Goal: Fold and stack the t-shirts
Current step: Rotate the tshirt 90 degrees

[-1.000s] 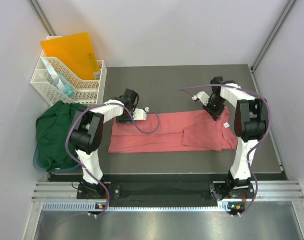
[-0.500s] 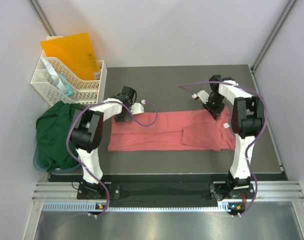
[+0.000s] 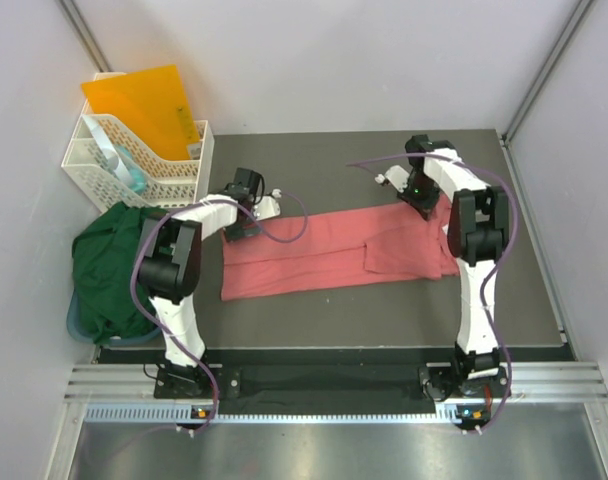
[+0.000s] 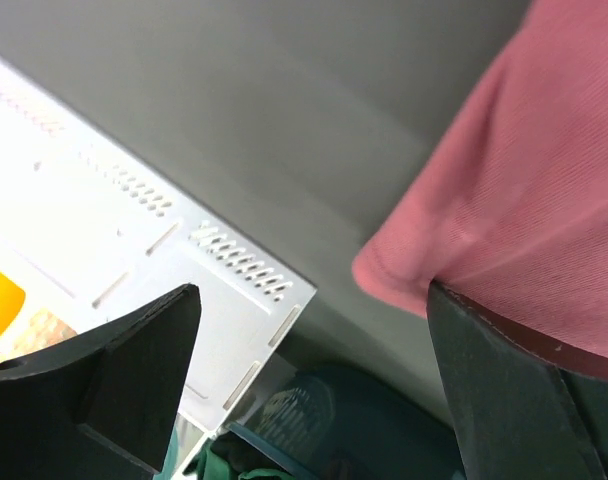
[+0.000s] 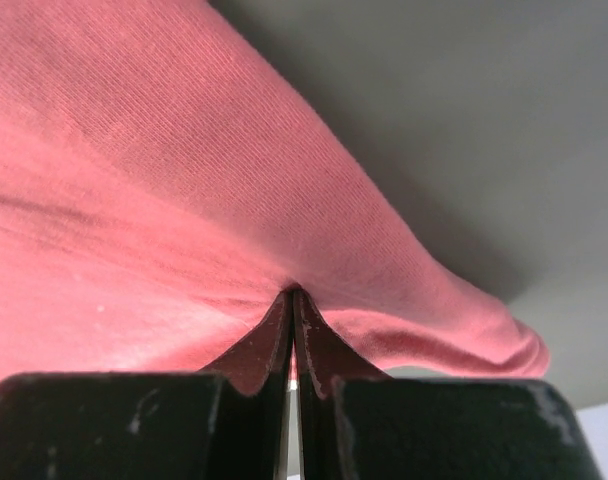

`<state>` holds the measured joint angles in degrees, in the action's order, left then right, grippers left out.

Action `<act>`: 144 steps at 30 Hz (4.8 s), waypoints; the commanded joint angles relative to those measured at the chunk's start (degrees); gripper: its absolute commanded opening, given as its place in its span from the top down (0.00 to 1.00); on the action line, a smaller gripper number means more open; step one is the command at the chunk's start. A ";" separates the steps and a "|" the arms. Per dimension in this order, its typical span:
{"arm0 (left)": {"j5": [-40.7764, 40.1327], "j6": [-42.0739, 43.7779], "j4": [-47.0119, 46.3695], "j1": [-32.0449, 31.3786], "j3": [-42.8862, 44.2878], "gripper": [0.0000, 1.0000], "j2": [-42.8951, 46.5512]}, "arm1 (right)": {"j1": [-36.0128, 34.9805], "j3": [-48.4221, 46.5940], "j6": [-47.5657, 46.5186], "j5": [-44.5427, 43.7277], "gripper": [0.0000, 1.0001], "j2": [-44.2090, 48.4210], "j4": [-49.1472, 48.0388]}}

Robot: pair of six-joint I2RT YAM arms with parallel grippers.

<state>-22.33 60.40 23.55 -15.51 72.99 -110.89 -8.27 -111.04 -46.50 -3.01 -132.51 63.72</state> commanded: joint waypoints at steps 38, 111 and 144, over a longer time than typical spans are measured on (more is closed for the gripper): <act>13.20 -6.92 -12.45 4.96 -11.47 0.01 20.72 | -9.64 19.79 -9.30 -1.75 0.29 29.56 -38.52; 9.40 -26.30 10.29 7.78 33.36 0.01 12.89 | -49.21 61.63 -7.82 14.61 0.99 42.67 -26.37; 68.45 -60.22 4.33 -6.29 65.09 0.09 -33.68 | -15.46 44.60 7.56 -16.68 0.12 73.89 -23.56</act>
<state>30.57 11.31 36.80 -20.91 135.37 -142.19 -28.25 -62.06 -42.15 -14.79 -57.10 40.12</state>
